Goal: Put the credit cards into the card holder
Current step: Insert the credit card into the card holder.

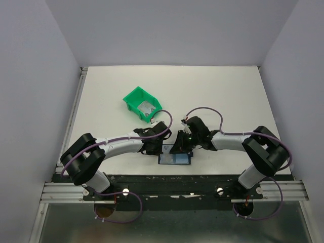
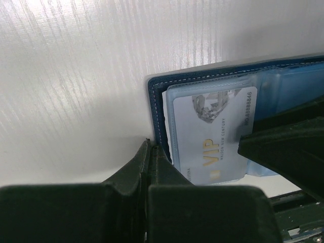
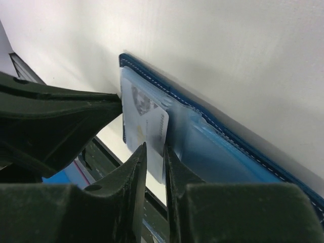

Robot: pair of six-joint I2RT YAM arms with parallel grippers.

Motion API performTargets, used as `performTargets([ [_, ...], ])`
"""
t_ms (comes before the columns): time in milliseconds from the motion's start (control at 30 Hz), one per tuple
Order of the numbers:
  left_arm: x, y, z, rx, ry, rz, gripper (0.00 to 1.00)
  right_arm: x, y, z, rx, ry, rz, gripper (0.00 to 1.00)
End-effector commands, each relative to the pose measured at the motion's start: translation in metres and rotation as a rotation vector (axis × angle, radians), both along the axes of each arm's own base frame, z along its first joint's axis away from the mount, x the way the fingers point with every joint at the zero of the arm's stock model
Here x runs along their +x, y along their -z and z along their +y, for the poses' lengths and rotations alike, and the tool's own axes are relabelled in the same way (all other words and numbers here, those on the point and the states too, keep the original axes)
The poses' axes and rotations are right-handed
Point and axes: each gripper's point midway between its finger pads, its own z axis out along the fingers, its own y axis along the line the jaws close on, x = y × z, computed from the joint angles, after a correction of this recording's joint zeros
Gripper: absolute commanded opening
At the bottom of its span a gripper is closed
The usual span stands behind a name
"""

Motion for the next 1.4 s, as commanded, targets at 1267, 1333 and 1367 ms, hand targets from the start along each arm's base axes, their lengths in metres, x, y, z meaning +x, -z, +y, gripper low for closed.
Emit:
performTargets([
  [1267, -0.008, 0.007, -0.008, -0.048, 0.037, 0.029, 0.0, -0.002, -0.007, 0.011, -0.078, -0.051, -0.002, 0.15],
  [1333, -0.008, 0.006, -0.007, -0.045, 0.034, 0.025, 0.0, -0.002, -0.01, 0.012, -0.066, -0.053, -0.011, 0.16],
  [1367, -0.008, 0.005, -0.005, -0.036, 0.031, 0.024, 0.0, -0.002, -0.012, 0.01, -0.071, -0.047, -0.015, 0.17],
])
